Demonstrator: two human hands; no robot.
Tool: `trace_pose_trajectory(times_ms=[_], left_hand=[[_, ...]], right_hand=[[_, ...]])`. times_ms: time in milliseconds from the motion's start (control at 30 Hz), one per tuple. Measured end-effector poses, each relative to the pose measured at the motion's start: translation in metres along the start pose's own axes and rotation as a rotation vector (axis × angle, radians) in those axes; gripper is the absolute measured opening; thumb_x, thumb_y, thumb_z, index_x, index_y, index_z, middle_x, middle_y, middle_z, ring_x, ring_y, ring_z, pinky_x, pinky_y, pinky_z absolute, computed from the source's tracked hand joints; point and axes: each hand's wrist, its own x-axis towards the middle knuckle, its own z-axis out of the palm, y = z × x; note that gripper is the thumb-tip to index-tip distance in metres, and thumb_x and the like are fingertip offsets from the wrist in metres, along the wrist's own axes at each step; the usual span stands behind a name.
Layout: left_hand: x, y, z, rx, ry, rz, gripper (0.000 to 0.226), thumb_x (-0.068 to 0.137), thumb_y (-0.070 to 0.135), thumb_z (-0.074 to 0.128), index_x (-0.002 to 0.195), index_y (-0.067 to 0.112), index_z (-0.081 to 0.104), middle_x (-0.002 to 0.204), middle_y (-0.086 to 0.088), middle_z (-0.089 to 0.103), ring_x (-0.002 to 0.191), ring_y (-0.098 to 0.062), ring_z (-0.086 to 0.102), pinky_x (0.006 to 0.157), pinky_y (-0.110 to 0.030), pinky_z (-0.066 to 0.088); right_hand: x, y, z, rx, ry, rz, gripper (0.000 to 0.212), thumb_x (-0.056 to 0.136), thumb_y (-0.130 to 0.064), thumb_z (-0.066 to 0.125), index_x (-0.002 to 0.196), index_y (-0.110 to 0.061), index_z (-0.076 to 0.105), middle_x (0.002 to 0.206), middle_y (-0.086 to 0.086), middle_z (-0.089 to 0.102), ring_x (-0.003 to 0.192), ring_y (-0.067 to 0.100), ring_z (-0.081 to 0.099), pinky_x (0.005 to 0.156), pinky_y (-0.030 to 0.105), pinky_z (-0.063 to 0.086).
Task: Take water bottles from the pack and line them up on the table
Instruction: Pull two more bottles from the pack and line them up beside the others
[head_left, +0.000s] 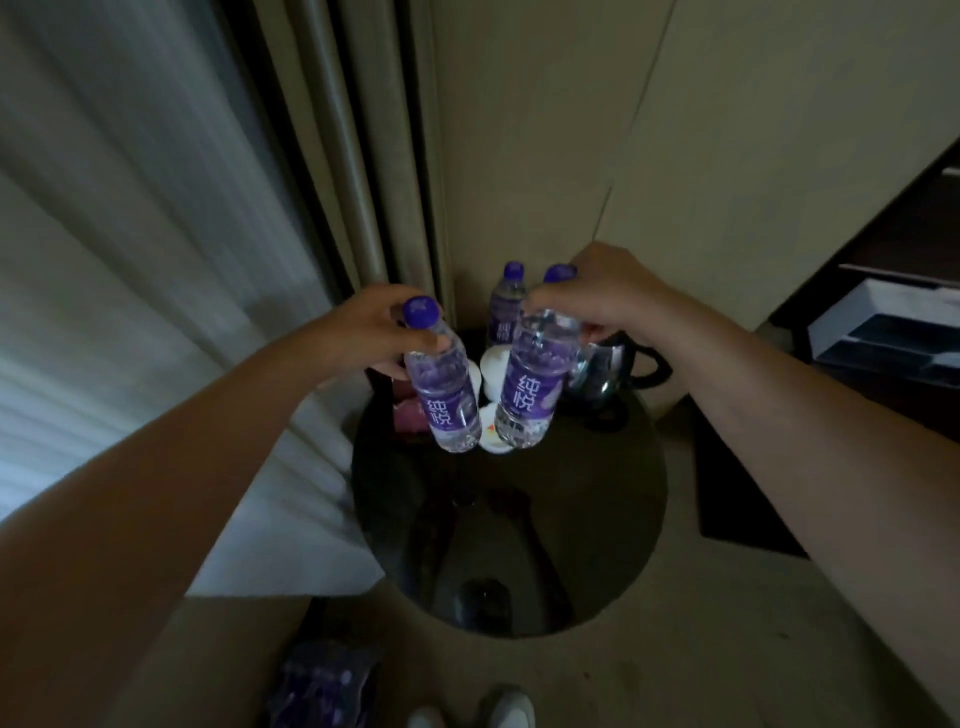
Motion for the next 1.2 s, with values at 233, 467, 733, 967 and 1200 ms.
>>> trace_pose_trajectory(times_ms=[233, 467, 733, 967, 1200], left_hand=[[0.058, 0.053, -0.062, -0.034, 0.134, 0.143, 0.029, 0.079, 0.012, 0.074, 0.105, 0.016, 0.062, 0.101, -0.003, 0.068, 0.094, -0.017, 0.067, 0.069, -0.032, 0.057], [0.148, -0.003, -0.088, -0.041, 0.153, 0.16, 0.026, 0.076, 0.0, 0.073, 0.09, 0.018, 0.062, 0.095, -0.012, 0.066, 0.093, -0.023, 0.061, 0.087, -0.046, 0.05], [0.217, -0.076, -0.084, 0.074, -0.001, 0.154, 0.022, 0.074, 0.006, 0.077, 0.08, 0.019, 0.06, 0.074, 0.004, 0.061, 0.072, -0.003, 0.056, 0.069, -0.025, 0.044], [0.241, -0.105, -0.074, 0.077, -0.052, 0.156, 0.026, 0.067, 0.013, 0.078, 0.08, 0.025, 0.059, 0.086, -0.009, 0.063, 0.084, -0.015, 0.057, 0.078, -0.036, 0.046], [0.249, -0.115, -0.065, 0.072, -0.069, 0.149, 0.031, 0.063, 0.016, 0.076, 0.09, 0.008, 0.061, 0.089, -0.014, 0.063, 0.085, -0.018, 0.056, 0.078, -0.038, 0.045]], right_hand=[[0.067, -0.077, -0.028, -0.027, 0.124, -0.181, 0.038, 0.065, -0.042, 0.075, 0.054, -0.015, 0.052, 0.041, -0.004, 0.054, 0.031, 0.003, 0.051, 0.032, 0.011, 0.036], [0.163, -0.073, 0.029, -0.189, 0.124, -0.17, 0.038, 0.068, -0.045, 0.073, 0.063, -0.009, 0.06, 0.06, 0.004, 0.054, 0.056, 0.013, 0.051, 0.045, 0.025, 0.034], [0.229, -0.031, 0.09, -0.391, -0.046, -0.157, 0.042, 0.07, -0.042, 0.072, 0.059, -0.009, 0.047, 0.063, 0.009, 0.05, 0.066, 0.024, 0.054, 0.057, 0.028, 0.032], [0.253, -0.003, 0.11, -0.565, -0.105, -0.223, 0.048, 0.069, -0.059, 0.069, 0.067, -0.017, 0.046, 0.073, 0.002, 0.048, 0.078, 0.021, 0.047, 0.074, 0.034, 0.035], [0.265, 0.014, 0.12, -0.687, -0.097, -0.187, 0.046, 0.069, -0.067, 0.063, 0.077, -0.024, 0.05, 0.08, -0.002, 0.048, 0.082, 0.019, 0.04, 0.089, 0.049, 0.029]])
